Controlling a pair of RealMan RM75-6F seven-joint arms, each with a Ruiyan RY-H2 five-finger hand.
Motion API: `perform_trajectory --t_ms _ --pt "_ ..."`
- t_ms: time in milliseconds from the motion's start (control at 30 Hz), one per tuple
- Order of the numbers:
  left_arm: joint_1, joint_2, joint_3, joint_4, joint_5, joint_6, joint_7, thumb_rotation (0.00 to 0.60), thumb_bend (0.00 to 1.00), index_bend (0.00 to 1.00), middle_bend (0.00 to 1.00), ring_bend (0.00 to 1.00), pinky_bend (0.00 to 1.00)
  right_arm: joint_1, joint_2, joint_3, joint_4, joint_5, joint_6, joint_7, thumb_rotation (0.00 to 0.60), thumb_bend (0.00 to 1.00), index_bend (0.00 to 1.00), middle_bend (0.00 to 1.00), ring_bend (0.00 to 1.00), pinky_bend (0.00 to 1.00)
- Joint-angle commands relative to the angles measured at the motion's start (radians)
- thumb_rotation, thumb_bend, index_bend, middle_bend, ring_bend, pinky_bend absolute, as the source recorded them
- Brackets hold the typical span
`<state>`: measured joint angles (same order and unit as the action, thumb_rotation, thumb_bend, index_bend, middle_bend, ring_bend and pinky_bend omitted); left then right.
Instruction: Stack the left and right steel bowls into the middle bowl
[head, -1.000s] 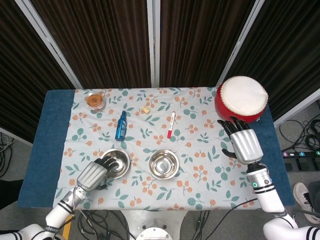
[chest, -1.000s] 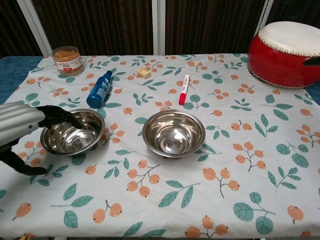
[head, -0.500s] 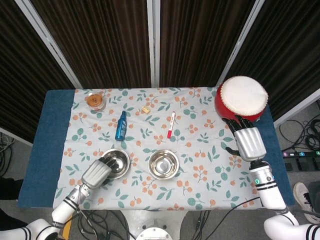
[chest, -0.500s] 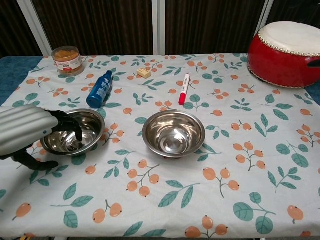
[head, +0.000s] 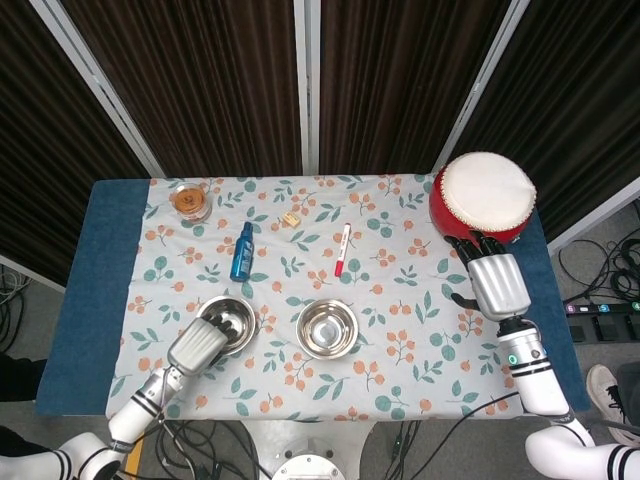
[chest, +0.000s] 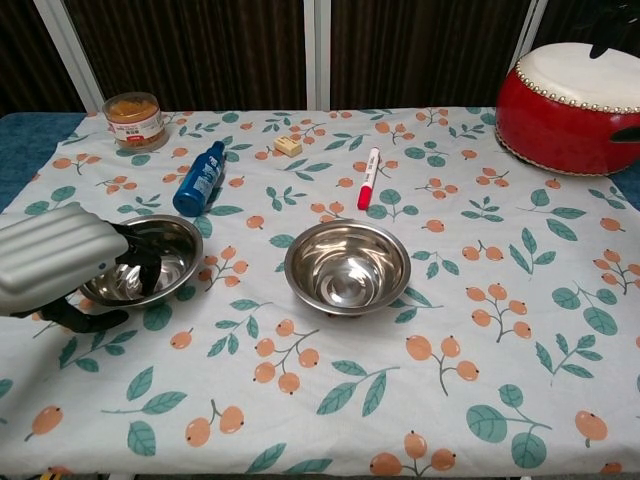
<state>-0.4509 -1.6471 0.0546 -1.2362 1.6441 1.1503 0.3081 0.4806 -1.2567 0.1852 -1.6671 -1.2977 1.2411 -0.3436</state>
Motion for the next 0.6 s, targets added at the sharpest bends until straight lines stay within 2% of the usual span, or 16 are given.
perform_trajectory --t_ms 33,233,600 --pt "-0.003 -0.003 -0.001 0.005 0.002 0.003 -0.001 0.600 0.34 0.57 0.57 0.46 0.56 0.002 -0.005 0.000 0.008 0.004 -0.005 0.002 0.600 0.00 0.17 0.29 0.13 0.23" --pt "-0.004 -0.015 0.003 0.032 0.016 0.024 -0.004 0.600 0.37 0.64 0.63 0.52 0.61 0.000 -0.010 0.001 0.017 0.000 0.006 -0.003 0.600 0.00 0.17 0.29 0.13 0.22" --pt "-0.001 -0.009 0.002 0.022 0.025 0.059 0.012 0.600 0.38 0.67 0.66 0.55 0.62 -0.019 0.009 -0.001 -0.001 -0.007 0.029 0.005 0.600 0.00 0.17 0.29 0.13 0.22"
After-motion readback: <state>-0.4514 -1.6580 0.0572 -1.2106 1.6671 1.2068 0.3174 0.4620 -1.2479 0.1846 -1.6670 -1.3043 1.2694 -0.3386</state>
